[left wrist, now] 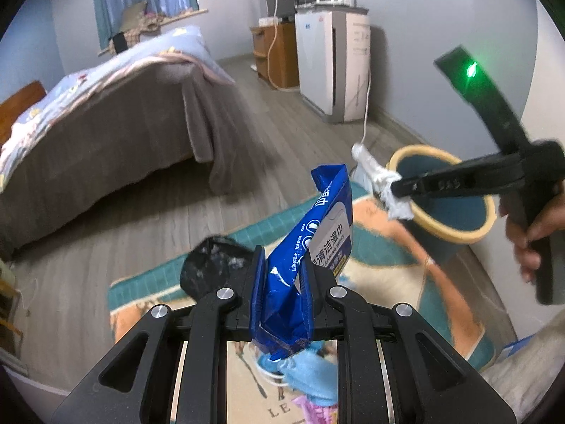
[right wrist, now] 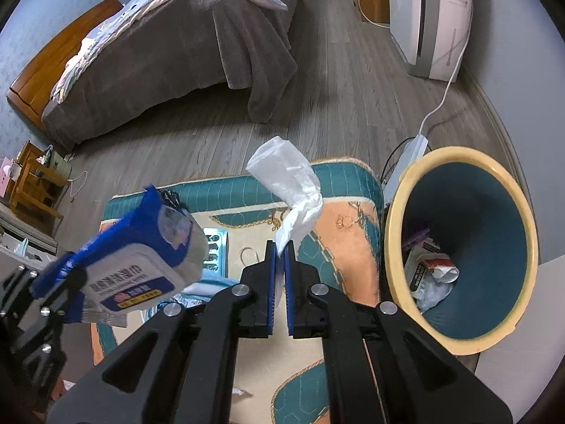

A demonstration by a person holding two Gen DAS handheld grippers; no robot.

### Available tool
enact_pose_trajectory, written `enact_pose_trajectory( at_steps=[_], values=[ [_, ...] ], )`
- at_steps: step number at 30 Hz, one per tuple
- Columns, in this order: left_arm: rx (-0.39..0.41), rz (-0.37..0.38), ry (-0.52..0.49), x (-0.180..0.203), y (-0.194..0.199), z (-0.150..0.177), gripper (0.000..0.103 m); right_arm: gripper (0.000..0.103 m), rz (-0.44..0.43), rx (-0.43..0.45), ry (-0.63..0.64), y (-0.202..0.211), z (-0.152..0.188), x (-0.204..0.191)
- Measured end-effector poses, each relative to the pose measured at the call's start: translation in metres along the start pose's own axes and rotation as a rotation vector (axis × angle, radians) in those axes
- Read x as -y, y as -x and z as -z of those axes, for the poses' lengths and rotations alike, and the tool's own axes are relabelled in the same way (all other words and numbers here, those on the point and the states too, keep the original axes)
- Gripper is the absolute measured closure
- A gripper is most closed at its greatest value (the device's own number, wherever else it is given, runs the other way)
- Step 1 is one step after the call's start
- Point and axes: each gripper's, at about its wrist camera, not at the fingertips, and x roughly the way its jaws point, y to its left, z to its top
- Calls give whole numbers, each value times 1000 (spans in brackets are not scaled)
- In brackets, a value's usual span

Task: Collect trash
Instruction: 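Carry the blue wrapper and tissue toward the teal bin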

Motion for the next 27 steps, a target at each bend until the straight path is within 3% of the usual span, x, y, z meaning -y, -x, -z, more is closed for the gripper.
enact_pose_trajectory(
  at_steps=[5,8,13,19,27],
  values=[
    [17,12,24,7,-4,-21,83,99,31,53,-52,13,-10,28],
    [9,39,33,18,-17,-36,83,99,41,49,-125,12,-10,54],
    [10,67,-31,52,-39,-58,83,99,106,54,-227,14,-8,103],
    [-37,137,-15,82,-72,-79,83,99,188,43,-378,13,5,161],
    [-81,157,-95,129,-114,-94,83,99,242,62,-521,15,15,190]
  ],
)
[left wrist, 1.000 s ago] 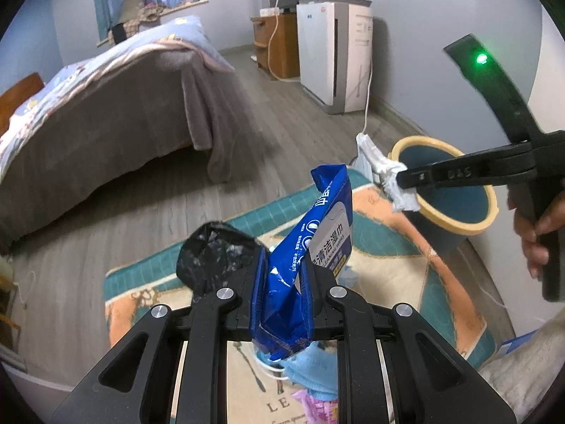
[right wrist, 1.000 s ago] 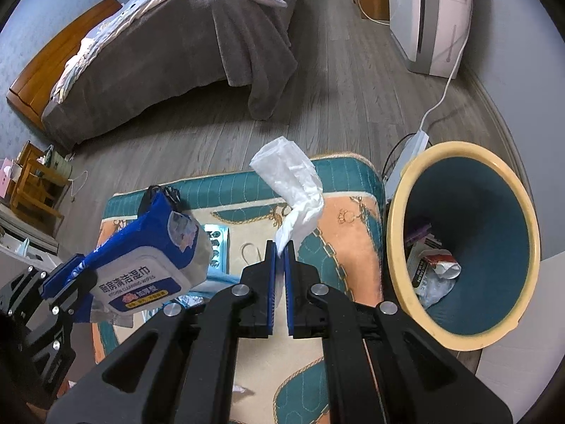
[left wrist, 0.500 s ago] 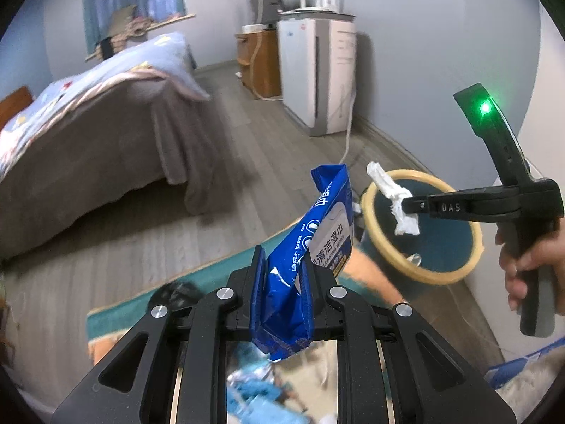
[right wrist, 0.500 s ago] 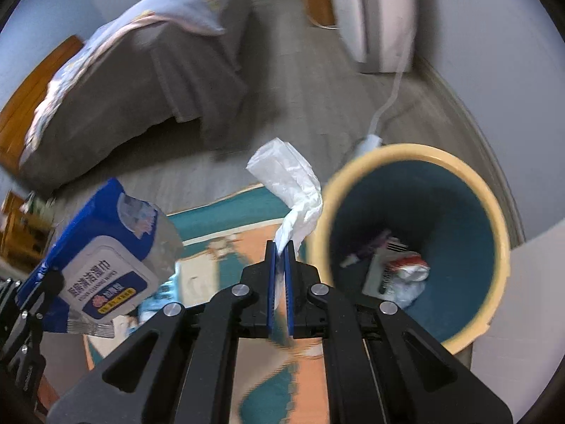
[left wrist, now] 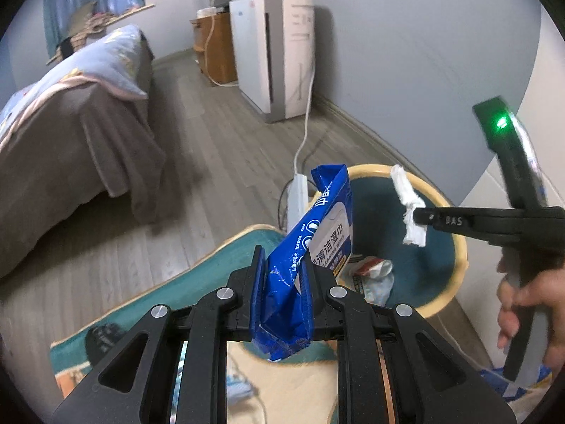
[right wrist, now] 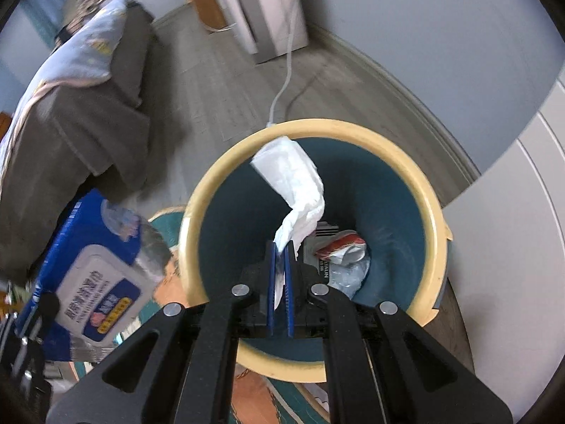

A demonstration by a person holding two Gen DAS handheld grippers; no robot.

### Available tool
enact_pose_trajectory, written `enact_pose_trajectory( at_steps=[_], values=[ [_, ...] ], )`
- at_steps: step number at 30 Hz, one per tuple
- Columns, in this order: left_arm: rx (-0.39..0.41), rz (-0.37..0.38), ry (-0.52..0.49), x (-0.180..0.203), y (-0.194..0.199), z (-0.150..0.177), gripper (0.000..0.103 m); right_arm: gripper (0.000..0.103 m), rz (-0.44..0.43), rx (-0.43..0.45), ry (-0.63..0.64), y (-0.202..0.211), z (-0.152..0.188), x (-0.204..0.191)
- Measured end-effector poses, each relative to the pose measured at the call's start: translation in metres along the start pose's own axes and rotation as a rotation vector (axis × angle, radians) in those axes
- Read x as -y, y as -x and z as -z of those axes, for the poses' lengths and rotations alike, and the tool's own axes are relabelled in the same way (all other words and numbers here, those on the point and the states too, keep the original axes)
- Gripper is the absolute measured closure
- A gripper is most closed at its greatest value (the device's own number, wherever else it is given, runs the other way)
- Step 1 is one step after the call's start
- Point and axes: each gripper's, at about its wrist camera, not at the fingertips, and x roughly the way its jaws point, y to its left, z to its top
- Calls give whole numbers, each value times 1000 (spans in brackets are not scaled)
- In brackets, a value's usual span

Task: Collect trash
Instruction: 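Carry the blue wrapper and tissue toward the teal bin, then open both tools over the teal bin to drop wrapper and tissue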

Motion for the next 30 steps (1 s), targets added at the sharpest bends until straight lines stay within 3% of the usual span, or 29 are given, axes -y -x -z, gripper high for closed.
enact_pose_trajectory(
  at_steps=[5,13,14,17,19,23,25,28,30],
  values=[
    [-29,16,-14,15,-22,-10,83,99,-6,29,-92,4,-4,14],
    [-17,27,-70,39,-39,-15,77,94,-46,12,-123,1,-3,15],
    [-17,25,-74,40,-39,-14,75,86,-48,12,-125,2,-3,16],
    [-9,21,-65,39,-35,-8,56,65,-39,22,-134,3,-5,17],
    [0,36,-47,35,-32,-7,54,64,-46,24,-140,4,-5,17],
    [16,32,-19,26,-24,-9,41,45,-44,29,-136,7,-3,15],
    [35,34,-7,22,-17,-9,26,42,-39,38,-132,10,-3,14],
    [56,31,8,16,-9,-6,18,33,-32,45,-128,12,-3,13],
    [61,28,12,14,-4,-1,9,21,-37,49,-125,14,-2,12]
  ],
)
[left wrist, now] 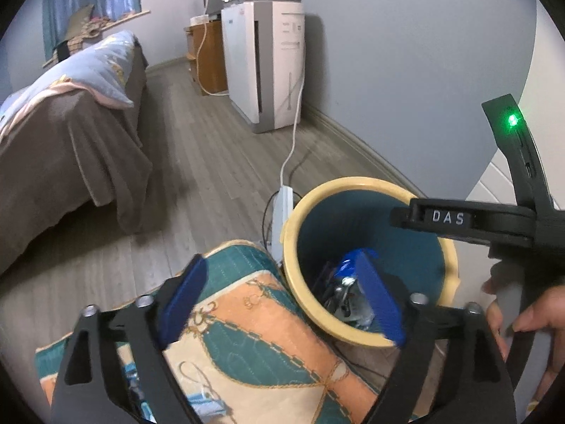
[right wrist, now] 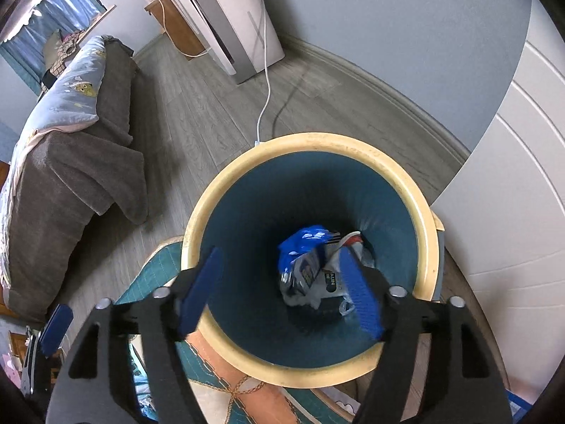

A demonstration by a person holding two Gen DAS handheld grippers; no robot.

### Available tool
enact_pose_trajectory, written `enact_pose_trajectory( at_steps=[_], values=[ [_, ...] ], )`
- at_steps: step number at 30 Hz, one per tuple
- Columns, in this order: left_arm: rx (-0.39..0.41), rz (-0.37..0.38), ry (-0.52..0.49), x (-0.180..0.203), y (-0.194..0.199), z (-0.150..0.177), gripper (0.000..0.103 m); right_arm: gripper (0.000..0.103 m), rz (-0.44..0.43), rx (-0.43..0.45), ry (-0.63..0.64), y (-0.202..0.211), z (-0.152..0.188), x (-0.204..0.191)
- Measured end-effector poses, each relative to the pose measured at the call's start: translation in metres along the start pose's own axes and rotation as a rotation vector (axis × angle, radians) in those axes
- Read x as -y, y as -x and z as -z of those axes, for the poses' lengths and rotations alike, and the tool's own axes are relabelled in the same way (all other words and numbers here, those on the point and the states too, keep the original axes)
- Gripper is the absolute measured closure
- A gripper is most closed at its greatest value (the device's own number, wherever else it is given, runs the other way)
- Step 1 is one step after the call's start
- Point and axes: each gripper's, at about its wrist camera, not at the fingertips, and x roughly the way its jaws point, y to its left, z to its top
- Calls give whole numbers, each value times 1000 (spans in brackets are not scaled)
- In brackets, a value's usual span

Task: Collect trash
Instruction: 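Open both tools over the teal bin to drop wrapper and tissue, then move both open tools back over the trash on the mat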

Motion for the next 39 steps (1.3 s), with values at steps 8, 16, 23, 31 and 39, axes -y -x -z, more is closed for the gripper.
enact_pose_trajectory(
  at_steps=[8,16,23,31,39],
  values=[
    [-1,-90,-23,-10,13,18,6,6,60,44,71,12,5,-11],
    [-17,-130,46,-40,31,34,5,6,106,58,136,20,10,-21],
    [-30,-179,158,-68,54,58,5,6,104,69,205,28,19,-35],
    [-58,-289,254,-100,87,92,5,6,106,86,384,39,43,-76],
    [-101,-324,368,-140,138,127,5,6,45,71,636,49,94,-125]
  ],
)
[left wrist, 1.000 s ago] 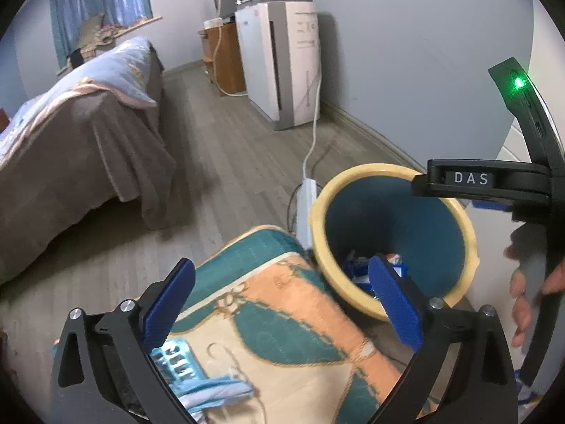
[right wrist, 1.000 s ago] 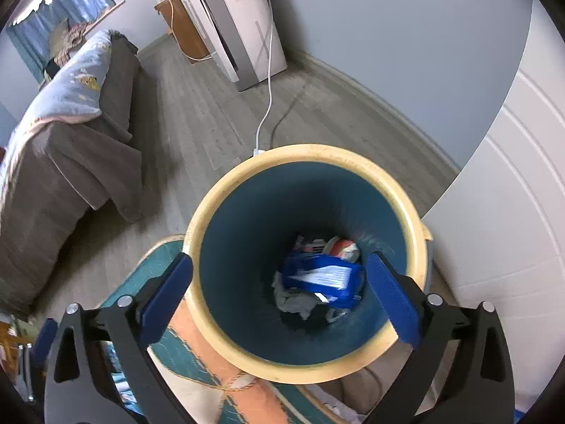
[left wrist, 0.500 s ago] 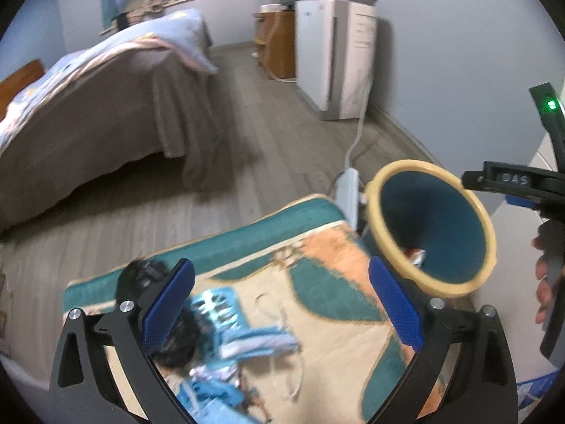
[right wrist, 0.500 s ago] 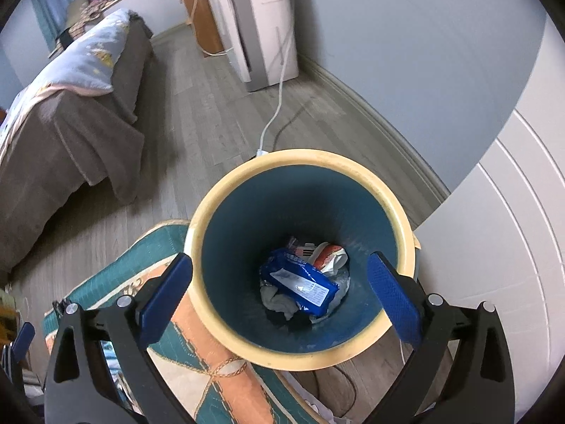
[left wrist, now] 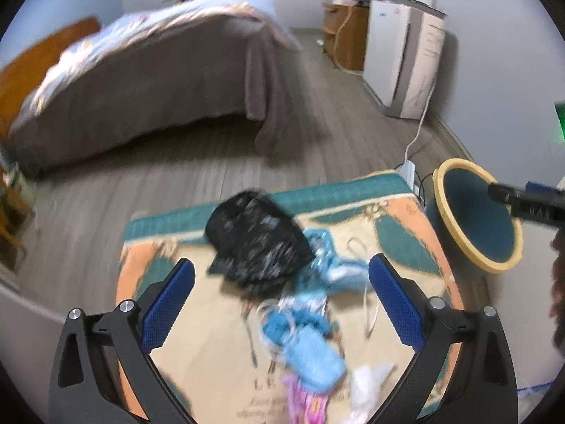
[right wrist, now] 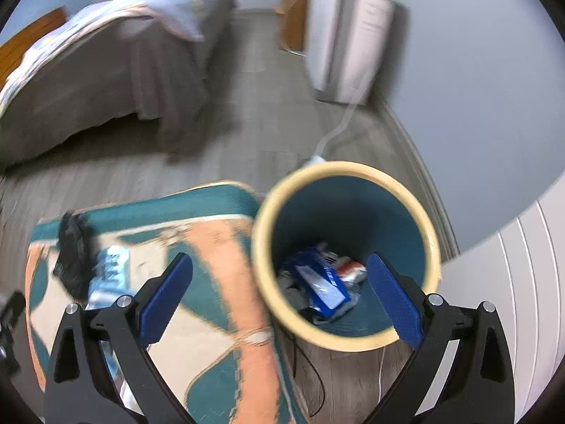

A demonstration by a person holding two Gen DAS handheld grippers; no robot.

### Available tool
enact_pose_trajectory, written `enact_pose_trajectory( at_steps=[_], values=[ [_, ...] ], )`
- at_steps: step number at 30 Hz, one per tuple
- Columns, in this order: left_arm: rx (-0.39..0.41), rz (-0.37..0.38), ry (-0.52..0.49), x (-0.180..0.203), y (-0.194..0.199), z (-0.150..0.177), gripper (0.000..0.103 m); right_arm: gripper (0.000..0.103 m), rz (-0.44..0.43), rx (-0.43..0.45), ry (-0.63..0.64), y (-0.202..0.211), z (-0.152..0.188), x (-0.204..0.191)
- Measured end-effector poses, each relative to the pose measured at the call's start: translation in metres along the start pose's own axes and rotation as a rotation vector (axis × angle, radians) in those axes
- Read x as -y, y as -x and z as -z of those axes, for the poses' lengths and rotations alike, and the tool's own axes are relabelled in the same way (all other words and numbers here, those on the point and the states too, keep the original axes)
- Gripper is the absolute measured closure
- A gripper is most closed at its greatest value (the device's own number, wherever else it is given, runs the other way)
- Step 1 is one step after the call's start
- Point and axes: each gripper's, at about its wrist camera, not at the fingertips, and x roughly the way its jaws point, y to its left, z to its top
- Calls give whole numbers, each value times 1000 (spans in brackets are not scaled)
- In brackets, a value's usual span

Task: Collect trash
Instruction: 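Move both open tools back over the trash on the mat, then grasp the pink snack wrapper with left tool while right tool grasps a white tissue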

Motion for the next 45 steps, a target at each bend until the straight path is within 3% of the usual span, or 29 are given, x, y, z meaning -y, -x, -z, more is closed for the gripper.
enact_pose_trajectory(
  at_steps=[4,8,13,18,20,23,27,31,34,37,39,40,45],
  values=[
    [18,-29,45,-25,24,11,5,6,-87,-6,53,9,12,-30],
    [43,-116,-10,-37,43,25,5,6,-61,-33,144,15,30,-63],
    [37,-95,32,-63,54,41,5,6,-49,-55,173,22,56,-87],
    [54,-144,-10,-71,50,49,5,6,-163,-153,138,16,83,-98],
    [23,-122,-31,-72,44,52,5,6,-229,-163,78,17,92,-98],
    [2,-94,-27,-73,42,55,5,6,-249,-191,-1,12,105,-102],
    [-1,-38,-6,-72,45,59,5,6,-190,-229,50,2,127,-124],
    [-33,-16,-59,-63,38,67,5,6,-194,-291,88,-11,149,-141],
    [-35,-25,-86,-59,36,69,5,15,-196,-340,114,-22,162,-151],
    [-58,-3,-69,-58,31,71,5,40,-222,-395,162,-34,170,-161],
    [-76,8,-69,-56,26,73,5,67,-231,-422,185,-37,173,-163],
    [-85,10,-76,-54,24,75,6,73,-232,-429,184,-38,173,-163],
    [-121,10,-129,-38,16,84,6,76,-210,-385,163,-27,157,-147]
  ],
)
